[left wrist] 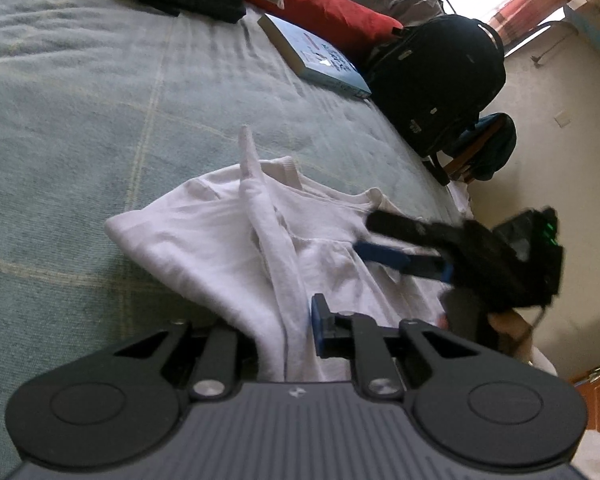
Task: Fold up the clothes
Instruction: 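Close the left gripper on the shirt side edge, then lift the held shirt side with the left gripper toward the shirt body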
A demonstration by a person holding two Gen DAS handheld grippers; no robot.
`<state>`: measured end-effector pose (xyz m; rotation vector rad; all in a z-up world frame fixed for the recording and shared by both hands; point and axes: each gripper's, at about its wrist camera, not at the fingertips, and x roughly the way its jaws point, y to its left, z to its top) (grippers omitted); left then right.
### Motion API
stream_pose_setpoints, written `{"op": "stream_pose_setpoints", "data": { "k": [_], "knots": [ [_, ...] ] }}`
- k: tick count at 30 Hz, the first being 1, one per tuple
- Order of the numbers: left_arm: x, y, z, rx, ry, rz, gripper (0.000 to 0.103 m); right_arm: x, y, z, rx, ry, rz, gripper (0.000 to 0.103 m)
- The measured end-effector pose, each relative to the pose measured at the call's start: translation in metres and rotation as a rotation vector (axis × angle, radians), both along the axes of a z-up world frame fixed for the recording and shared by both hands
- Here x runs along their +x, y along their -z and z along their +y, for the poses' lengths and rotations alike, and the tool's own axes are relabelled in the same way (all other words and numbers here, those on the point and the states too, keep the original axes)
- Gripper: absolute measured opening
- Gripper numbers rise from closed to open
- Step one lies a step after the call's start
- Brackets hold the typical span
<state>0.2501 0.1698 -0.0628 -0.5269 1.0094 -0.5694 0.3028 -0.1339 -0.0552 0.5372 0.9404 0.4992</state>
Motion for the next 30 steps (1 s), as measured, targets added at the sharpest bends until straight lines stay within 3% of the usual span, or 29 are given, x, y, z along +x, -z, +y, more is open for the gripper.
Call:
{"op": "stream_pose_setpoints", "data": {
  "k": [5, 12, 18, 22, 26, 30],
  "knots": [
    [-0.001, -0.002, -0.001, 0.007, 0.001, -0.005, 0.014, 0.004, -0.008, -0.003, -0.002, 0.02, -0.006, 0.103],
    [-0.005, -0.005, -0.006, 0.031, -0.018, 0.002, 0.014, -0.056, -0.032, -0.006, -0.01, -0.01, 0.015, 0.103],
    [-0.005, -0.006, -0.011, 0.062, -0.034, 0.013, 0.014, -0.099, -0.01, -0.001, -0.058, -0.012, 0.083, 0.103],
    [-0.006, -0.009, -0.016, 0.091, -0.038, 0.011, 0.014, -0.121, -0.017, -0.007, -0.038, 0.0, 0.087, 0.103],
    [-0.005, -0.012, -0.02, 0.108, -0.036, 0.009, 0.014, -0.131, -0.001, -0.008, -0.03, -0.013, 0.157, 0.103],
    [-0.007, -0.018, -0.026, 0.131, -0.033, 0.005, 0.014, -0.143, -0.009, -0.019, -0.01, -0.012, 0.139, 0.103]
  ]
}}
